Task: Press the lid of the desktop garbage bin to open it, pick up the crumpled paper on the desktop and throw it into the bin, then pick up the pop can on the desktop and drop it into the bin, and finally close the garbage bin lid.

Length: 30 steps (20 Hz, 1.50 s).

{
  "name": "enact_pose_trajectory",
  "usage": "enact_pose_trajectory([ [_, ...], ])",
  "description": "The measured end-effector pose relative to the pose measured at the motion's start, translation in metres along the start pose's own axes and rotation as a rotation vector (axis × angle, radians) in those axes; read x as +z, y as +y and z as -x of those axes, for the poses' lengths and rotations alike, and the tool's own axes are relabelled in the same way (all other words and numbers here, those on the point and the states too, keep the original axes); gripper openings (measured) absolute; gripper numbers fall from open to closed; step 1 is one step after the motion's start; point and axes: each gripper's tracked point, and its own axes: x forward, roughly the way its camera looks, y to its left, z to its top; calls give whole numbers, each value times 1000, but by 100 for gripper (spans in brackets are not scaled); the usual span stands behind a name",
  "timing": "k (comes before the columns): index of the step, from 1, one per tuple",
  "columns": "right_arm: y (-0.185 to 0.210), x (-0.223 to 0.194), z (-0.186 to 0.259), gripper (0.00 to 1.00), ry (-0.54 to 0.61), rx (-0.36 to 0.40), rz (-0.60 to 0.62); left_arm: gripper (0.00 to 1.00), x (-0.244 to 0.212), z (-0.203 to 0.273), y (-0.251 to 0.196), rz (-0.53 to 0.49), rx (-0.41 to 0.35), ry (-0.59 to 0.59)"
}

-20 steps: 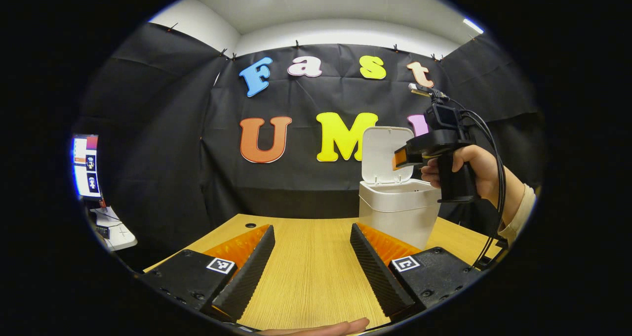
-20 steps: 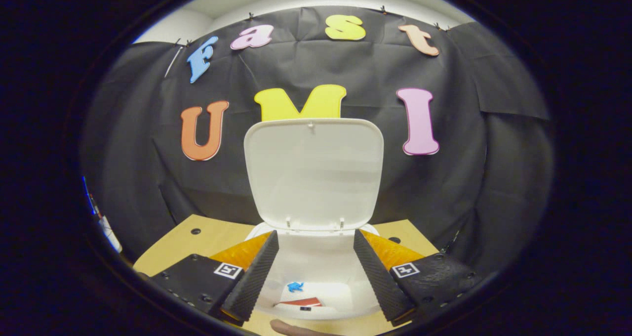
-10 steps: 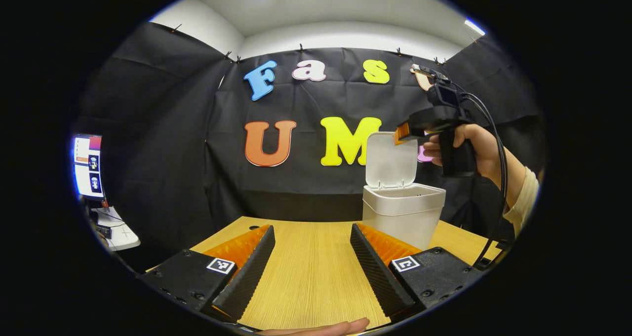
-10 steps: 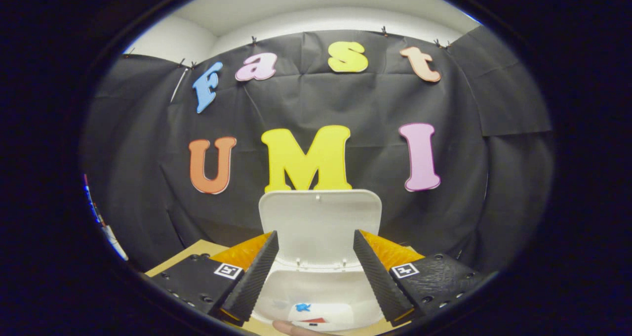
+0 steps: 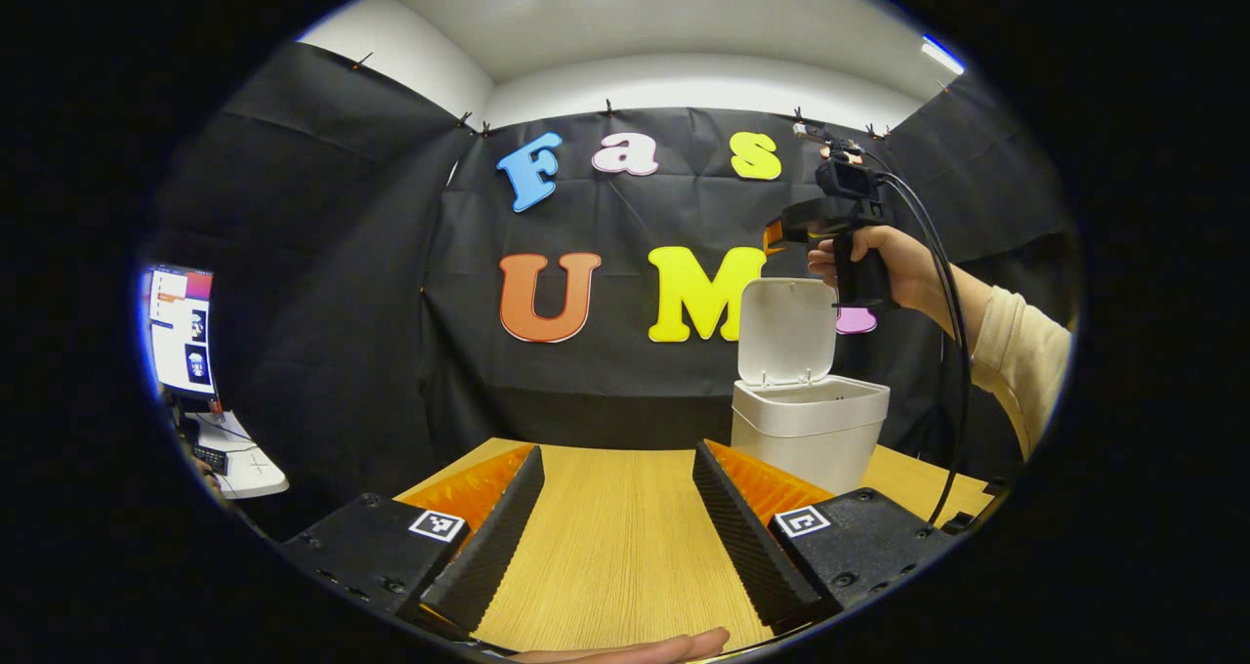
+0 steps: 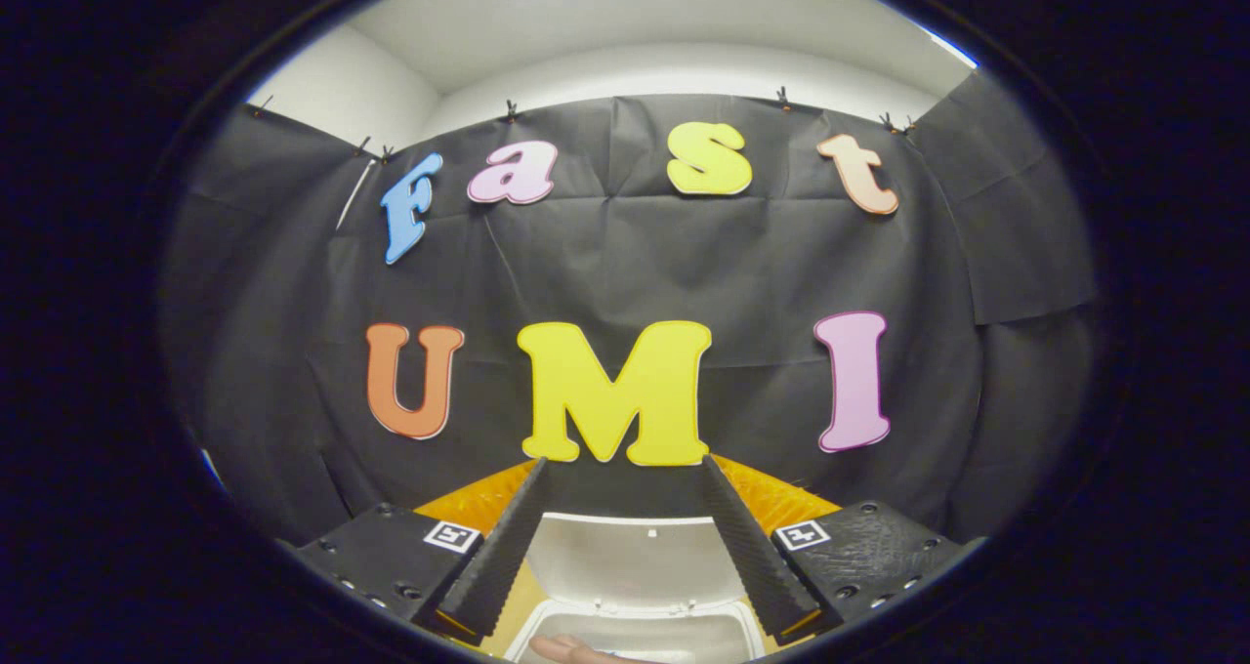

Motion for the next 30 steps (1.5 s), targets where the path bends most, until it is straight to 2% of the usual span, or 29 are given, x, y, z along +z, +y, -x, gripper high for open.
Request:
enact_pose_trajectory([
  [4,1,-18,-26,93,42,-63,79,99,-7,-9,14,33,12,8],
  [6,5,-29,-29,93,86,-69,78,99,-11,-13,22,50,23,20],
  [8,7,-33,-25,94,110,-68,67,99,-16,-17,25,76,32,36],
  [11,5,-40,-10,95,162,-62,-18,98,-22,-21,20,82,12,54],
  [14,4,-43,10,96,180,-33,1,96,-19,-18,18,65,7,42],
  [15,-1,-45,16,99,188,-41,-3,96,-18,-16,17,50,9,33],
  [19,-21,-65,36,96,236,-75,-44,96,-10,-12,14,16,42,3],
  [24,-24,-103,63,98,321,17,-50,95,-8,-8,1,-11,39,-9],
  [27,-28,-123,75,98,355,33,-90,95,-11,-11,-8,-7,34,1],
  [29,-29,-143,82,92,395,25,-69,95,-16,-15,-14,-10,19,13],
  [30,-31,-151,85,96,405,23,-62,95,-19,-17,-14,-11,23,24],
])
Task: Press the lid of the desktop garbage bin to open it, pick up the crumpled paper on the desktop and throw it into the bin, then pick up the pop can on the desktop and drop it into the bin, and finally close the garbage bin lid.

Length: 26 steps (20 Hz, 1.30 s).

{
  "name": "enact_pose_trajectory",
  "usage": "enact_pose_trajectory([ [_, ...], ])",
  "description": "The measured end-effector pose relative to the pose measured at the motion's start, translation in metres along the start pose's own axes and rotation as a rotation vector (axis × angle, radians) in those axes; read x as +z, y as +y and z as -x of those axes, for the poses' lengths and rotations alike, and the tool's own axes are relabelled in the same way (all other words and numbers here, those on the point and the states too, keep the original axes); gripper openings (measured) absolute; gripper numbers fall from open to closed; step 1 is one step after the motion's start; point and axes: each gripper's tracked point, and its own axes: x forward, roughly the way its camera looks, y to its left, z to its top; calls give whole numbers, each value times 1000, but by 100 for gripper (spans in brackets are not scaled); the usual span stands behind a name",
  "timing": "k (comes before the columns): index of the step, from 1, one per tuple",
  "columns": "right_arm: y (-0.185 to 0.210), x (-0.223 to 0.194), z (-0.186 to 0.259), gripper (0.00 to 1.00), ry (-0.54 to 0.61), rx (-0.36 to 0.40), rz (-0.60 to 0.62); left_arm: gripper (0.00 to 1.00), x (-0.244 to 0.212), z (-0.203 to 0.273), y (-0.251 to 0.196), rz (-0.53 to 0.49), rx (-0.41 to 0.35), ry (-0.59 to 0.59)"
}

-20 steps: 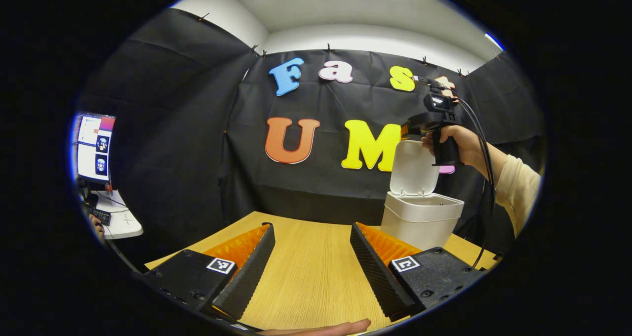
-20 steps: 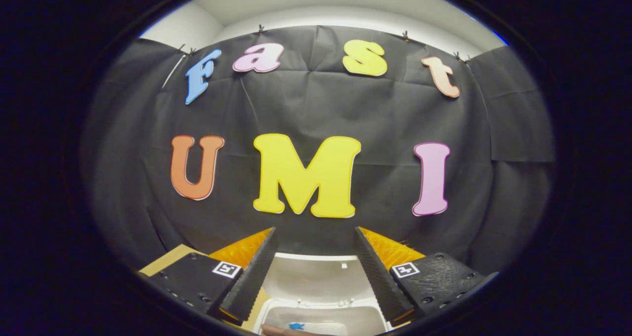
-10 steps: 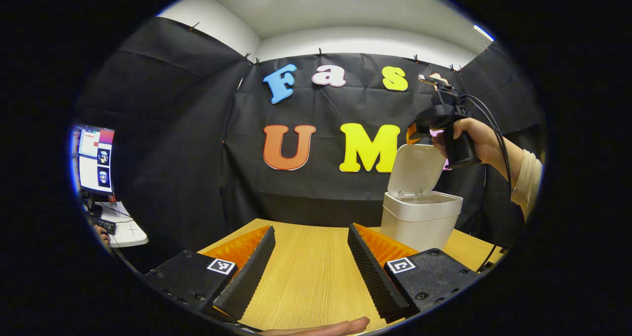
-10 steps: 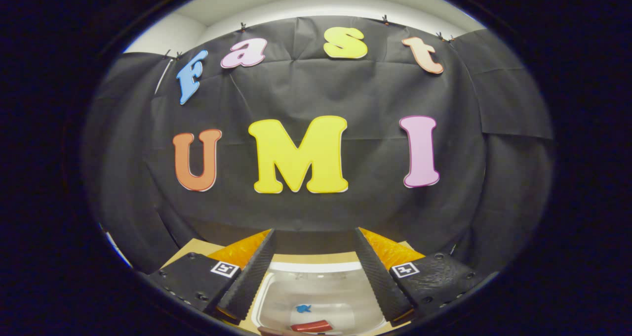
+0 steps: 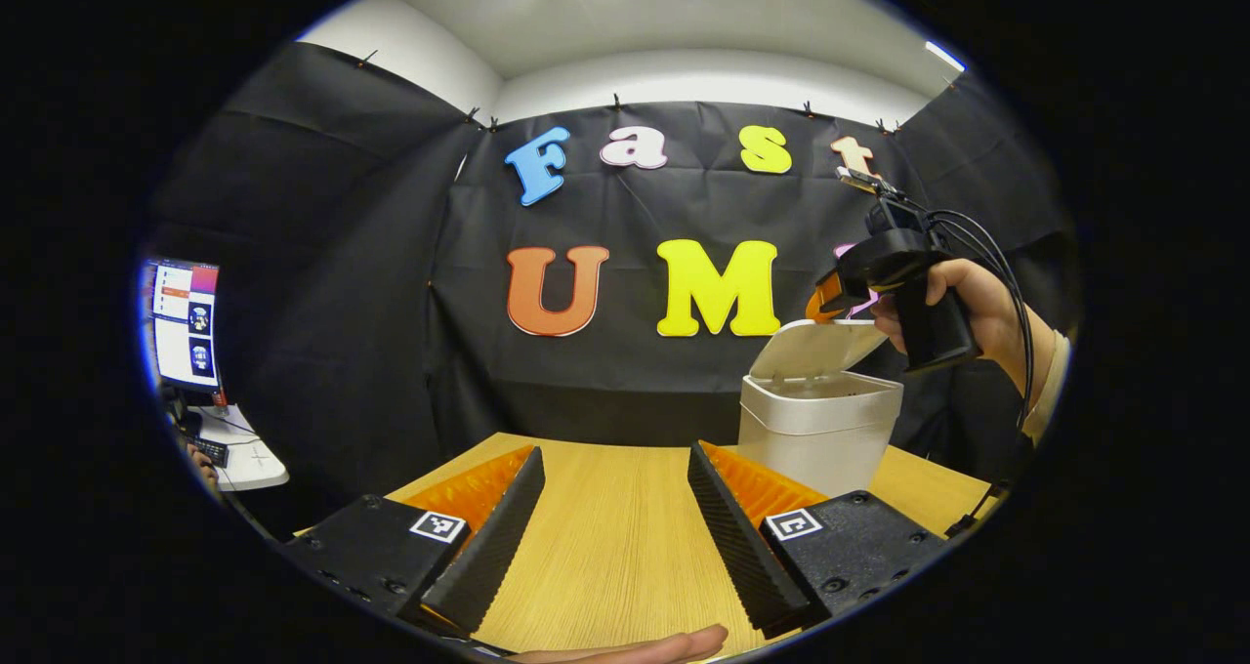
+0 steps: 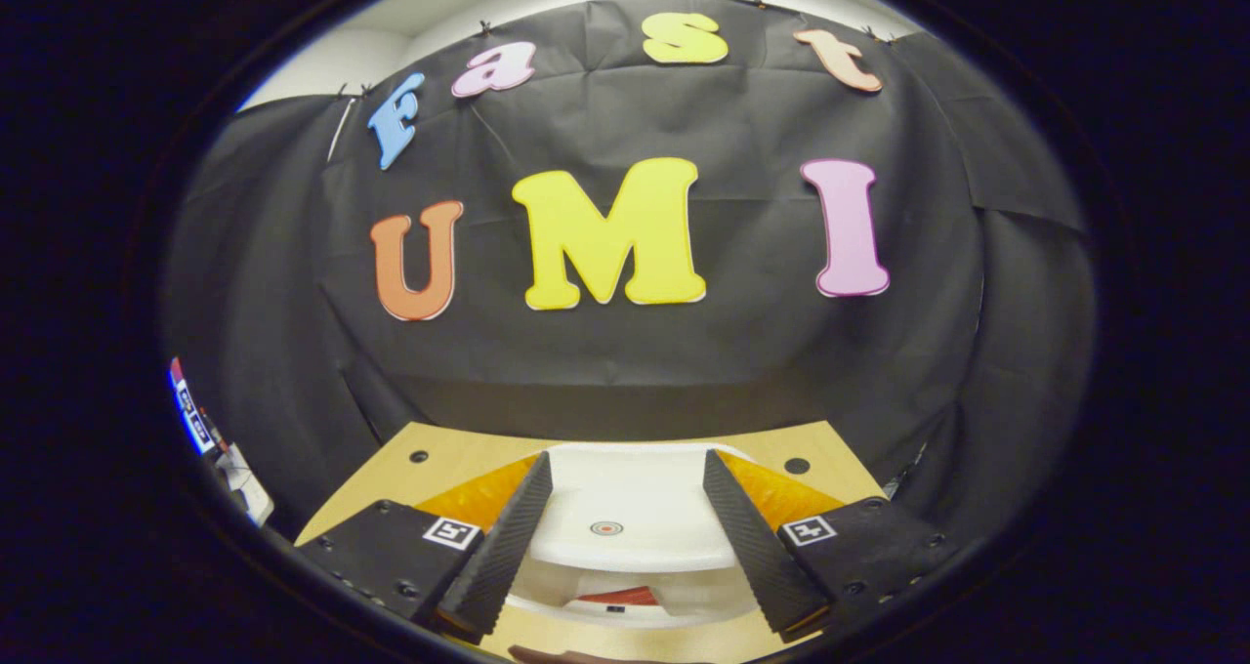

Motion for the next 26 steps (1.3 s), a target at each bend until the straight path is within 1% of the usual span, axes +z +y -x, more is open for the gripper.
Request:
enact_pose_trajectory([
  [3,-5,-25,-4,96,40,-14,-15,95,-4,-2,2,-2,15,13],
  [4,-6,-32,-5,93,51,-17,-10,95,-4,-3,2,-6,16,12],
  [5,-5,-39,-5,97,57,-17,-4,95,-4,-3,4,-9,21,11],
  [9,-8,-58,-3,97,82,-28,30,95,-2,0,2,-8,19,2],
  [10,-8,-62,0,97,79,-34,45,95,0,0,-1,-9,14,-1],
  [11,-7,-62,5,95,64,-41,52,95,0,0,-1,-10,9,-2],
  [12,-8,-63,9,98,58,-50,47,95,-1,0,-3,-12,2,-6],
  [15,-8,-69,22,98,42,-58,50,95,-4,-3,-2,-10,4,-1],
  [19,-6,-74,34,98,23,-6,50,95,-11,-8,-5,-19,3,20],
  [20,-7,-75,34,95,8,5,44,95,-13,-9,-8,-19,-3,25],
  [21,-8,-74,33,98,-8,14,44,95,-15,-11,-11,-19,-11,30],
  [22,-7,-75,32,95,-15,15,45,95,-16,-11,-13,-19,-15,35],
  [23,-7,-79,31,98,-18,13,56,95,-16,-11,-13,-20,-13,37],
  [24,-7,-82,31,95,-27,8,78,95,-14,-10,-14,-25,-13,31],
  [25,-6,-83,31,98,-36,3,102,95,-13,-10,-18,-29,-19,27],
  [26,-6,-83,31,99,-53,-5,99,95,-13,-9,-21,-32,-27,25],
])
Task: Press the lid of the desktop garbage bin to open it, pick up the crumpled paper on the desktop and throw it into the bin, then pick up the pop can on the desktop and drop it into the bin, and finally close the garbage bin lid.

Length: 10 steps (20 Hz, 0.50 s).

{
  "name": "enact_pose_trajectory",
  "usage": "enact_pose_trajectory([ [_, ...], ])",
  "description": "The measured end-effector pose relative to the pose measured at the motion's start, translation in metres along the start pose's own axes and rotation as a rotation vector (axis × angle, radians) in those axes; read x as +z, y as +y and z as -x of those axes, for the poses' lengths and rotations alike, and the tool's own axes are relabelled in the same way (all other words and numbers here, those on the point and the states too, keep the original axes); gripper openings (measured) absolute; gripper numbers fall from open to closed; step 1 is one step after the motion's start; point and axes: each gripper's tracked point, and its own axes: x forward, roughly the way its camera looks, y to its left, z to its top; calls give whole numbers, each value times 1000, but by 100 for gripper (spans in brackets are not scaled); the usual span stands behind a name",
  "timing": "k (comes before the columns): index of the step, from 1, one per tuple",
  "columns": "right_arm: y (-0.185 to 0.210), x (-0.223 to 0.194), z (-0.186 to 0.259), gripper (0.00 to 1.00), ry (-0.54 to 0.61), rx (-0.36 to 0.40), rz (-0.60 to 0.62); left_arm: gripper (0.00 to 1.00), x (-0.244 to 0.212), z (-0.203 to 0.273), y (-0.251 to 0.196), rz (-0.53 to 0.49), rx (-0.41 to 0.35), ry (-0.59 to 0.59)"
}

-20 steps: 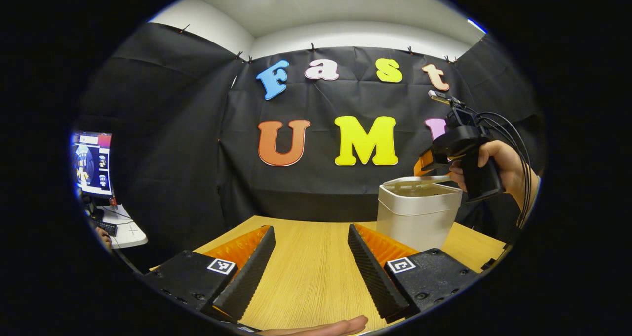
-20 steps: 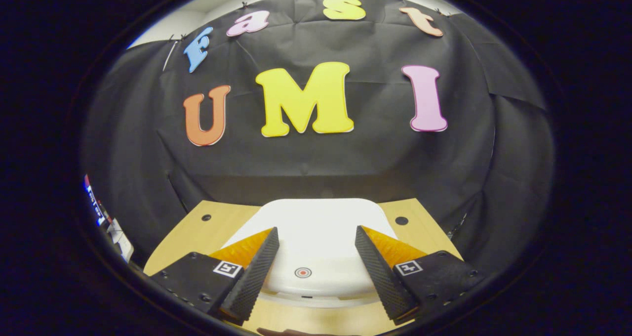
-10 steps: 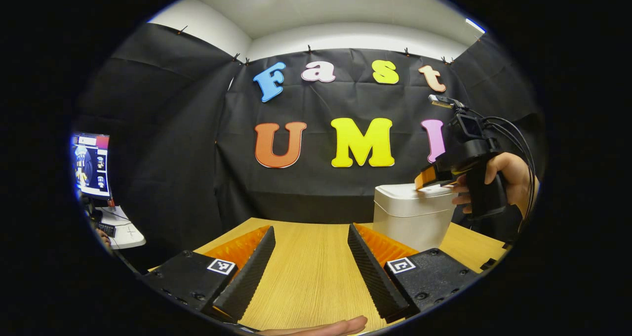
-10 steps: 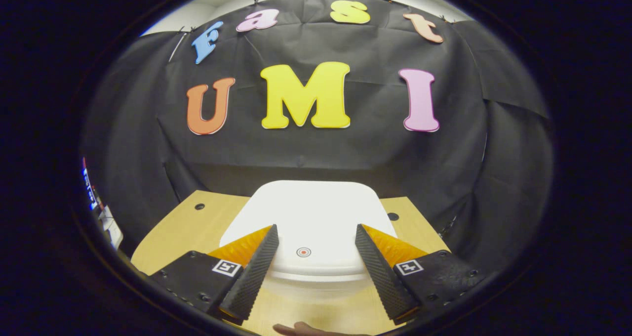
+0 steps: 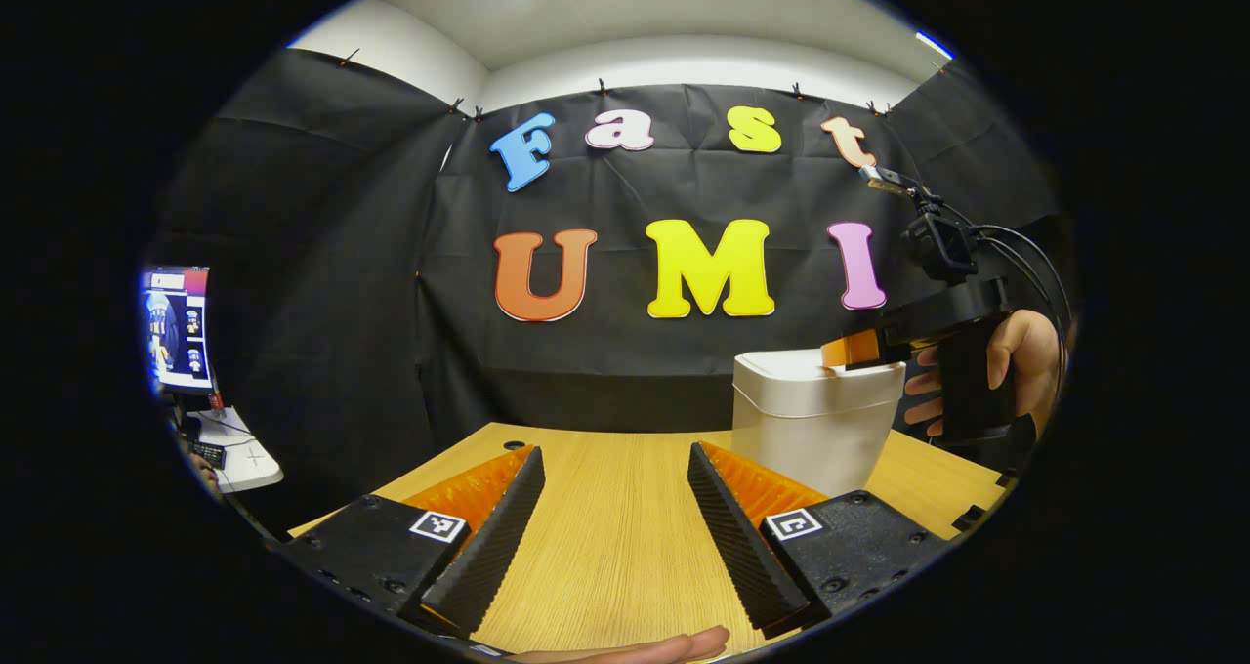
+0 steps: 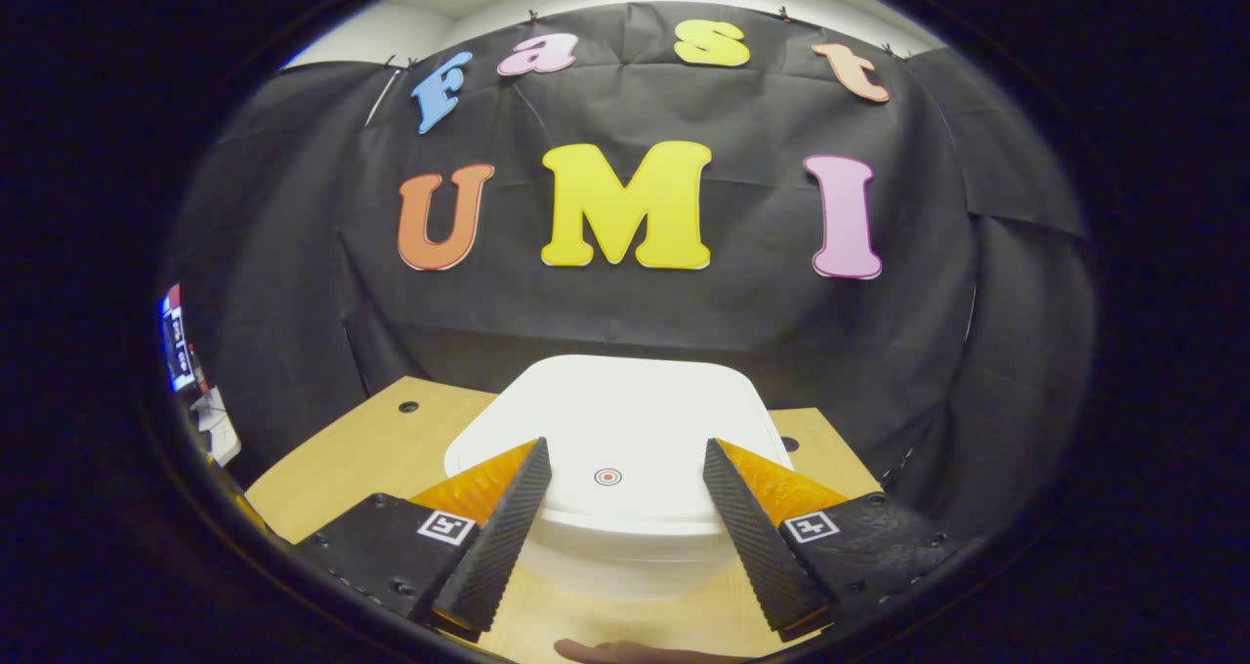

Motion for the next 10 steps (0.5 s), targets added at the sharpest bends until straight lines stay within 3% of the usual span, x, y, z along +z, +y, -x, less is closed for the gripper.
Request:
enact_pose_trajectory([
  [10,1,0,3,98,-189,57,-85,95,1,1,4,-15,7,-8],
])
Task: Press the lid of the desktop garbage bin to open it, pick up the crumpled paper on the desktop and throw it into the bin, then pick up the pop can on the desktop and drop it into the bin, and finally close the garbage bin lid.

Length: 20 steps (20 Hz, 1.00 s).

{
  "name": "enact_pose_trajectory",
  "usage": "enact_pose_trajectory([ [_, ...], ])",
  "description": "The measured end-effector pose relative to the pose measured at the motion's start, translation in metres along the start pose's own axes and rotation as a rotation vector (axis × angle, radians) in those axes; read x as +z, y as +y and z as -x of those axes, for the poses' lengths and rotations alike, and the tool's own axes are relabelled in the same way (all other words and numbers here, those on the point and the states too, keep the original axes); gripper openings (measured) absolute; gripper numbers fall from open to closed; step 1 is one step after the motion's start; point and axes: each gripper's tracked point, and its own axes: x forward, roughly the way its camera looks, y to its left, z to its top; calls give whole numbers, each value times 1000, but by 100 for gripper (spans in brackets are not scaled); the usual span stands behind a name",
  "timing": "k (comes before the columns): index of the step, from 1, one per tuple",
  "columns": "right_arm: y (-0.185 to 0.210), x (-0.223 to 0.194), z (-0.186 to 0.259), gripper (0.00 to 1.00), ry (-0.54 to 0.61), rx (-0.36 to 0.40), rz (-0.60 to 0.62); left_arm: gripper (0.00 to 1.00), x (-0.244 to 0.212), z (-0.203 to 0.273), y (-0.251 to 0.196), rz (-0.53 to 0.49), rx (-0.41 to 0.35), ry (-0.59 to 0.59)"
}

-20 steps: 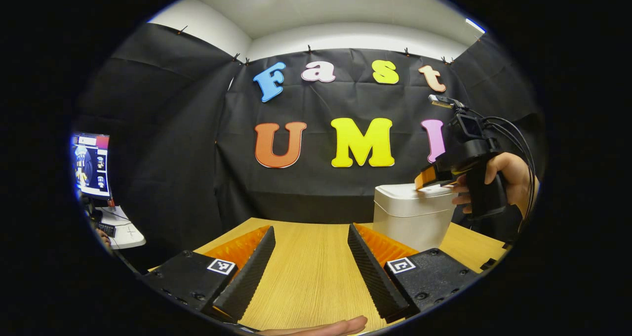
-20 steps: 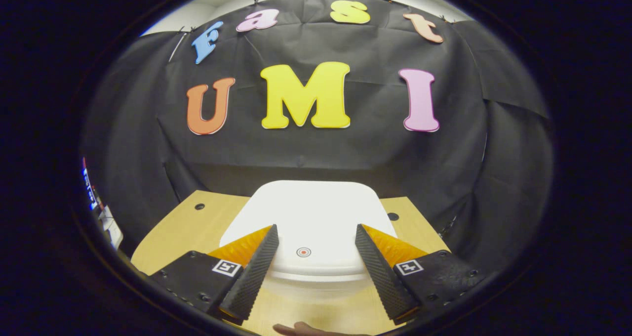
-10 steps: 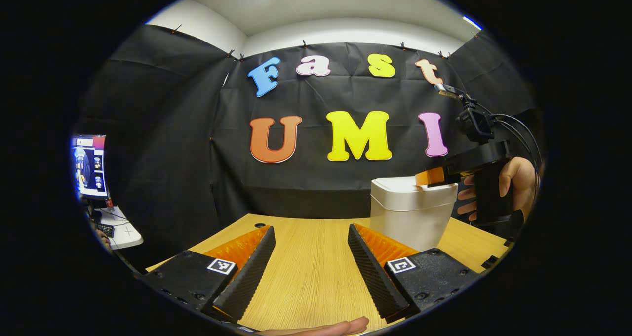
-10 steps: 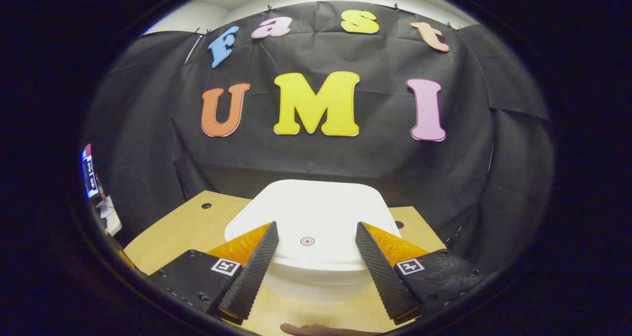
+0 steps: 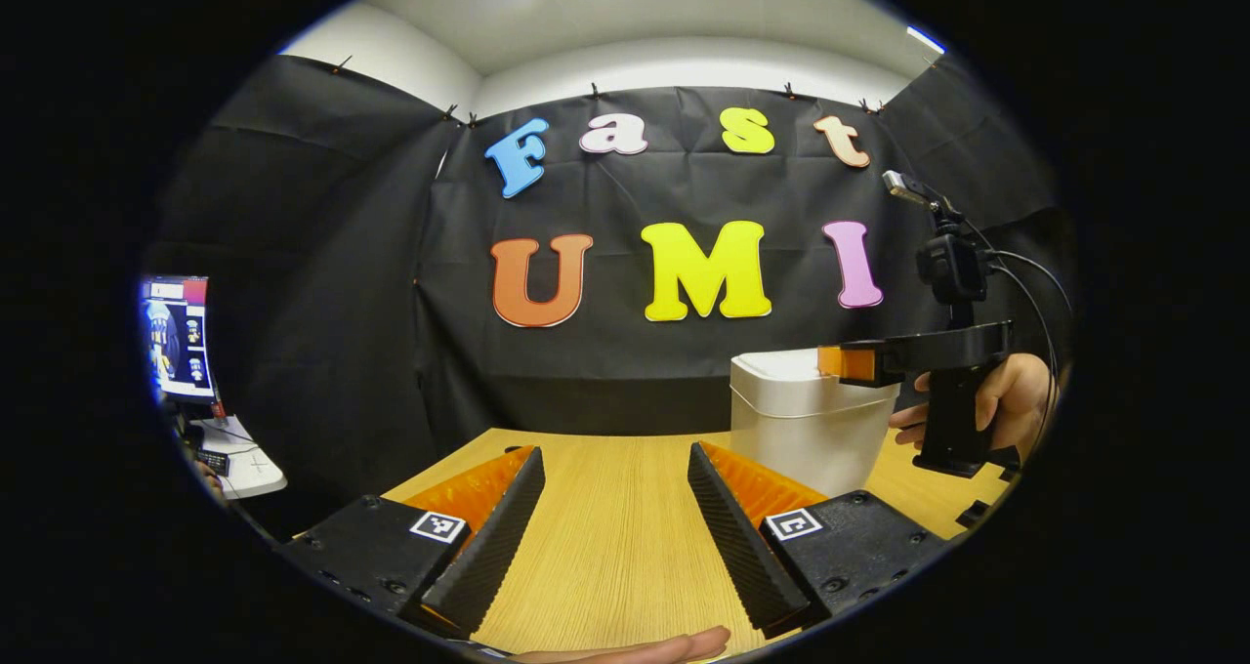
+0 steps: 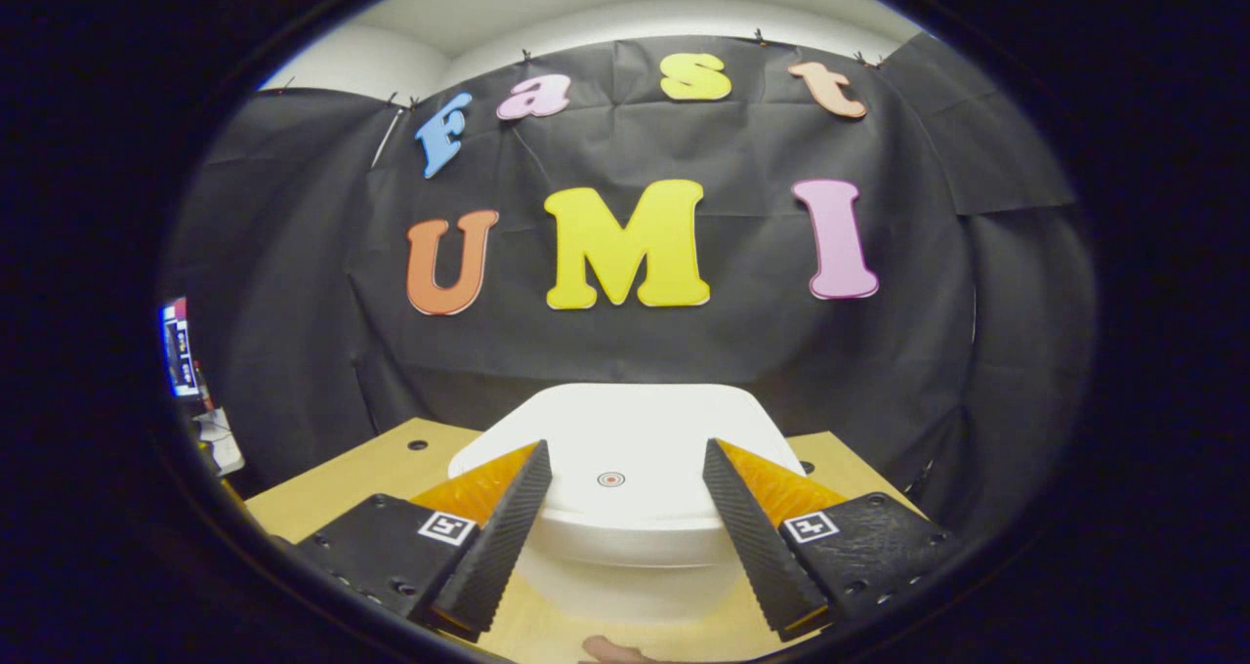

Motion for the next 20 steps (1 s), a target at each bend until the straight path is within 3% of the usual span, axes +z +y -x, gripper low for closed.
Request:
enact_pose_trajectory([
  [2,1,1,7,98,-78,-2,-11,95,-1,-1,3,0,6,0],
  [6,6,-11,31,98,-228,-20,122,95,0,0,5,5,1,-3],
  [8,3,-44,43,96,-128,-28,146,95,1,-1,8,5,7,-5],
  [10,4,-61,62,98,-98,-9,124,95,-1,0,8,9,10,-1],
  [16,-21,-69,123,95,-158,-37,213,95,-3,-1,11,13,18,8],
  [20,-35,-104,161,95,-52,16,170,95,2,3,13,16,29,-1],
])
